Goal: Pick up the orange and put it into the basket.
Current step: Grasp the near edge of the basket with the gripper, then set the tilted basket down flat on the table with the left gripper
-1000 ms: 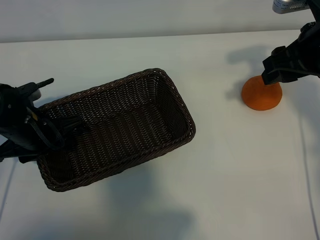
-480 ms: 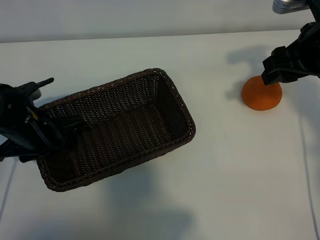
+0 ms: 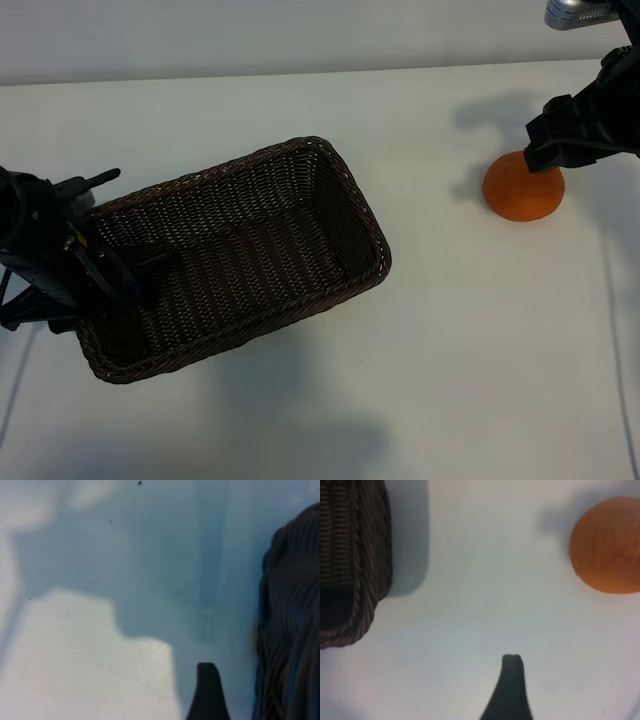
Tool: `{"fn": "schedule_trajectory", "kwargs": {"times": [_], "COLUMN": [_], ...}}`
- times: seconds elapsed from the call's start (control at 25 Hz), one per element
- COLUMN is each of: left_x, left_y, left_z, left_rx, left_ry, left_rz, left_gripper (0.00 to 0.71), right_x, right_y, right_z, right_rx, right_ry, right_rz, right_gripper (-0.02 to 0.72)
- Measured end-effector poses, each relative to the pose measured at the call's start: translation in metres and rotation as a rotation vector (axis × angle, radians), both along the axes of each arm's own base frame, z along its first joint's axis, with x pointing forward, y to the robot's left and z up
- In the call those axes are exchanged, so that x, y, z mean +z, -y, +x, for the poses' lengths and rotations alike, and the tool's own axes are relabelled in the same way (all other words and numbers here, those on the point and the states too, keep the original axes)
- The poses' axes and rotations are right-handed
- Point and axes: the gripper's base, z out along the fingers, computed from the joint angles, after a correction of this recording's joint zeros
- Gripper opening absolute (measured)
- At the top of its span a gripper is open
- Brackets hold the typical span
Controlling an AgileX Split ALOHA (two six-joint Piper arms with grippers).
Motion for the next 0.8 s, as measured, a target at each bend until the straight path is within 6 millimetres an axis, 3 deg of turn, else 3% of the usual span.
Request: {"fn": "schedule_trajectory", "kwargs": {"times": [0.16, 0.32, 0.8], "left_x": [0.0001, 0.0, 0.0003], "left_y": [0.0004, 0.0006, 0.0021], "left_z": [0.0009, 0.0016, 0.0034], "left_rx": [-0.002, 0.001, -0.01], "left_ry": [0.01, 0.016, 0.036], "left_rz": [-0.005, -0.007, -0.021], "left_gripper": [0.531, 0.428, 0.417], "right_x": [-0.0001, -0.0001, -0.0001], "right_y": [0.0, 0.0, 0.0], "right_z": [-0.0003, -0.0003, -0.0003], "right_rx": [0.001, 0.001, 0.001], "right_ry": [-0.004, -0.004, -0.004], "right_rz": [0.0, 0.0, 0.0], "right_gripper": [0.594, 0.594, 0.594]}}
